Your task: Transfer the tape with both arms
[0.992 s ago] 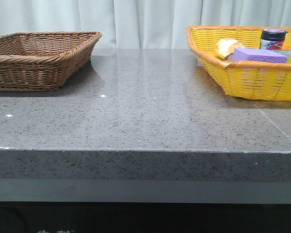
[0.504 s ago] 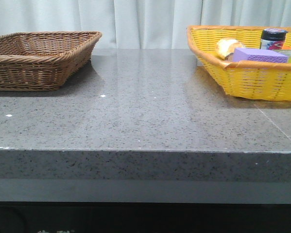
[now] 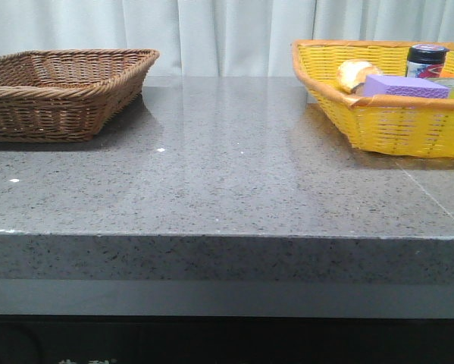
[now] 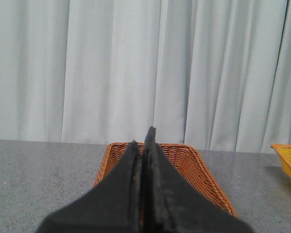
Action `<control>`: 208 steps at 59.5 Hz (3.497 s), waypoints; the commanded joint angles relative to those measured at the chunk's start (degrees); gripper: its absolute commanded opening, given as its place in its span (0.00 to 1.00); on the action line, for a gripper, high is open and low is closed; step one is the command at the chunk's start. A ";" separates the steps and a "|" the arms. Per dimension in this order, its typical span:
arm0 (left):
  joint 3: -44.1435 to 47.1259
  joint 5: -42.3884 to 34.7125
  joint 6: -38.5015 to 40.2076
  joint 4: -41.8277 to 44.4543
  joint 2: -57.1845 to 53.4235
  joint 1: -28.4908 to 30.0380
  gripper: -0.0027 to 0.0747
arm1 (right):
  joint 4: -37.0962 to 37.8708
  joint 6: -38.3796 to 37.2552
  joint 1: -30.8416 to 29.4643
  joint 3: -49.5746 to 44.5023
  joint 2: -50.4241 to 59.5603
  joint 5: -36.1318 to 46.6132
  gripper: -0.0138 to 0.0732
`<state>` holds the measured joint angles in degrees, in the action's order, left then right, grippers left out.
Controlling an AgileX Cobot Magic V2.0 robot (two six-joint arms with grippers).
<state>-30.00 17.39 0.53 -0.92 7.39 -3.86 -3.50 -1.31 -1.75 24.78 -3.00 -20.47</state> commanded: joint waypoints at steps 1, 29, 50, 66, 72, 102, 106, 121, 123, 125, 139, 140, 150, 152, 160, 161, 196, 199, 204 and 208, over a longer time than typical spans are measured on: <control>-6.69 0.72 0.66 -0.40 5.26 0.11 0.01 | 1.05 0.23 -0.44 7.34 -5.20 1.11 0.08; -16.84 7.57 0.66 -0.40 22.19 0.11 0.01 | 0.99 0.23 -0.44 20.99 -26.20 -9.77 0.08; -15.67 7.33 0.66 0.28 29.23 0.11 0.01 | 1.62 0.28 -0.44 18.92 -33.37 -10.55 0.08; -15.08 7.97 0.66 4.39 34.04 0.11 0.01 | 3.84 0.28 -0.44 18.92 -34.57 -11.63 0.17; -15.08 7.97 0.66 4.66 34.43 0.11 0.12 | 4.14 0.28 -0.44 18.92 -34.57 -12.29 0.40; -15.08 7.87 0.39 0.92 34.43 -2.40 0.65 | 4.14 0.22 -0.54 19.25 -34.57 -15.67 0.79; -15.08 7.75 0.41 0.92 34.43 -5.38 0.65 | 4.41 0.18 -0.54 20.43 -35.41 -16.42 0.79; -15.08 7.95 -2.35 0.92 34.43 -19.55 0.65 | 4.60 0.03 -1.88 29.84 -44.91 -22.28 0.79; -15.08 7.95 -2.35 0.92 34.43 -21.29 0.65 | 4.54 0.03 -2.59 31.51 -46.69 -23.14 0.79; -15.08 7.95 -2.35 0.92 34.43 -23.21 0.65 | 4.54 -0.02 -3.37 33.62 -48.52 -24.09 0.79; -15.08 7.95 -2.35 0.92 34.43 -29.35 0.65 | 3.50 0.04 -7.61 45.71 -61.41 -29.96 0.79; -15.08 7.95 -2.35 0.92 34.43 -29.36 0.65 | 3.50 0.04 -7.67 46.43 -62.24 -30.36 0.79; -15.08 7.95 -2.35 0.92 34.43 -29.62 0.65 | 2.52 2.44 -7.68 55.74 -72.42 -37.37 0.77; -15.08 7.95 -2.35 0.92 34.43 -29.62 0.65 | 1.87 3.32 -7.68 57.73 -74.59 -38.74 0.76; -15.08 7.95 -2.35 0.92 34.43 -29.62 0.65 | 0.14 4.80 -7.68 65.23 -82.24 -42.11 0.75; -15.08 7.95 -2.35 0.92 34.43 -29.62 0.65 | 0.14 4.80 -7.68 65.91 -83.36 -42.38 0.75; -15.08 7.95 -2.35 0.92 34.43 -29.62 0.65 | -1.57 9.63 -7.68 77.96 -103.75 -47.60 0.75; -15.08 7.95 -2.35 0.92 34.43 -29.62 0.65 | -2.24 10.20 -7.68 77.96 -104.43 -47.70 0.73; -15.08 7.95 -2.35 0.92 34.43 -29.62 0.65 | -3.52 10.97 -7.68 77.96 -105.46 -47.99 0.66; -15.08 7.95 -2.35 0.92 34.43 -29.62 0.65 | -3.97 11.49 -7.68 77.96 -105.75 -48.26 0.58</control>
<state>-43.65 29.34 -1.87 0.33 41.78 -33.06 -6.14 8.63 -9.15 100.76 -111.29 -68.92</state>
